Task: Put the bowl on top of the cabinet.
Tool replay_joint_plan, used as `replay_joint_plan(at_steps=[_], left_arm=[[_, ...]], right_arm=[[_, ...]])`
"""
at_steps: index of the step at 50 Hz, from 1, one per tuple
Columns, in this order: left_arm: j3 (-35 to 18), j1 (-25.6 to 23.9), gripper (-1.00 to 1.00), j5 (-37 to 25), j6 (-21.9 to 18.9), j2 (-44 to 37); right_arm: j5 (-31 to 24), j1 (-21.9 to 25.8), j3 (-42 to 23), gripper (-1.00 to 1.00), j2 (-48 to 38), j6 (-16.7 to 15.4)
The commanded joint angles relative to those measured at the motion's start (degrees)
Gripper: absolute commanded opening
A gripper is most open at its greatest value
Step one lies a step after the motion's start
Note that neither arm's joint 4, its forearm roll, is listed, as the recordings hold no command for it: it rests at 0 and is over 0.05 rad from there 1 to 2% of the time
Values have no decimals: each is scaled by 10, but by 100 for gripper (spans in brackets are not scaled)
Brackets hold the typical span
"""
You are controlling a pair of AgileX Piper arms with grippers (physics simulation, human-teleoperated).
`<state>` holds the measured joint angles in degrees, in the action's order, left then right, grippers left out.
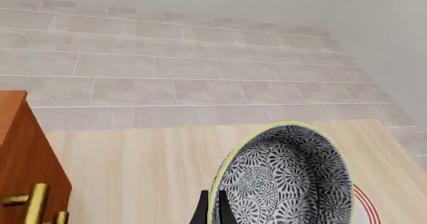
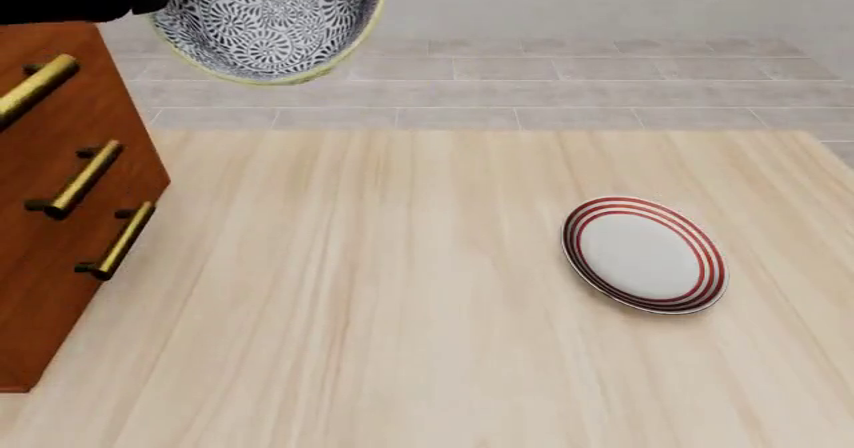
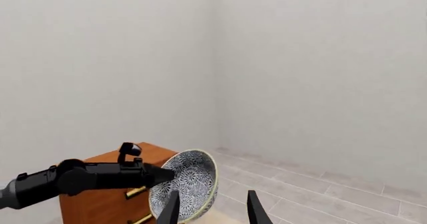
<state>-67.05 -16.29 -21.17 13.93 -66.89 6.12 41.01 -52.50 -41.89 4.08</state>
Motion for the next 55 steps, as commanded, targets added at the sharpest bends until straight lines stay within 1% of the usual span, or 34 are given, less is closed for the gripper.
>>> replay_joint_plan(at_steps=[1, 2, 3, 5, 7, 8, 9, 10, 11, 12, 14, 15, 16, 18, 21, 25, 28, 29, 30, 31, 33, 35, 36, 41, 43, 45, 46, 47, 48, 49, 51, 52, 54, 55], left_arm=[[-45, 42, -100, -62, 11, -4], [-54, 40, -100, -70, -8, -8], [-54, 40, -100, -70, -8, -9], [-58, 42, -100, -74, 21, -5], [-76, 49, -100, -99, -6, -19], [-83, 32, -100, -95, -6, -19], [-92, 34, -100, -115, -8, -34], [-87, 31, -100, -100, 15, -19], [-81, 46, -100, -97, 30, -7], [-87, 39, -100, -99, 38, -8], [-95, 37, -100, -107, 42, -11], [-101, 45, -100, -126, 45, -21], [-104, 33, -100, -116, 42, -17], [-121, 29, -100, -139, 35, -35], [-131, 50, -100, -159, 14, -37], [-150, 61, -100, -186, -15, -49], [-154, 64, -100, -185, 1, -39], [-158, 67, -100, -192, -4, -42], [-155, 83, -100, -193, 8, -31], [-159, 81, -100, -197, 17, -32], [-162, 101, -100, -204, 7, -24], [-169, 99, -100, -207, 9, -23], [-172, 111, -100, -214, 16, -17], [-185, 111, -100, -223, 18, -16], [-190, 119, -100, -228, 14, -12], [-190, 123, -100, -227, 29, -5], [-192, 126, -100, -229, 27, -4], [-191, 138, -100, -230, 27, 3], [-192, 134, -100, -230, 29, 2], [-192, 141, -100, -233, 31, 6], [-194, 140, -100, -235, 33, 5], [-190, 151, -100, -238, 38, 12], [-195, 144, -100, -239, 38, 10], [-192, 163, -100, -243, 41, 19]], right_arm=[[-3, -4, -2, 100, 4, 7], [-3, -4, -2, 100, 4, 7], [-3, -4, -2, 100, 4, 7], [-3, -6, -2, 100, 5, 9], [-3, -5, -2, 100, 5, 9], [-4, -7, -2, 100, 5, 11], [-4, -6, -3, 100, 5, 11], [-5, -7, -3, 100, 5, 11], [-5, -7, -4, 100, 5, 13], [-6, -4, -5, 100, 3, 16], [-10, -14, -5, 100, 4, 22], [-6, -4, -5, 100, 3, 19], [-8, -10, -6, 100, 3, 20], [-6, -9, -5, 100, 4, 22], [-1, -1, -3, 100, 5, 20], [0, 3, -3, 100, 8, 18], [0, 6, -2, 100, 9, 17], [0, 6, -2, 100, 10, 17], [0, 6, -2, 100, 10, 17], [0, 7, -2, 100, 11, 16], [1, 10, -2, 100, 14, 15], [2, 13, -1, 100, 16, 15], [4, 14, 0, 100, 18, 17], [3, 17, -2, 100, 21, 23], [6, 25, -1, 100, 22, 22], [9, 36, -1, 100, 22, 38], [17, 49, 2, 100, 25, 40], [20, 63, 3, 100, 24, 55], [22, 65, 4, 100, 25, 66], [27, 75, 6, 100, 26, 71], [29, 78, 7, 100, 27, 71], [28, 76, 7, 100, 28, 64], [35, 89, 10, 100, 33, 45], [40, 102, 12, 100, 36, 42]])
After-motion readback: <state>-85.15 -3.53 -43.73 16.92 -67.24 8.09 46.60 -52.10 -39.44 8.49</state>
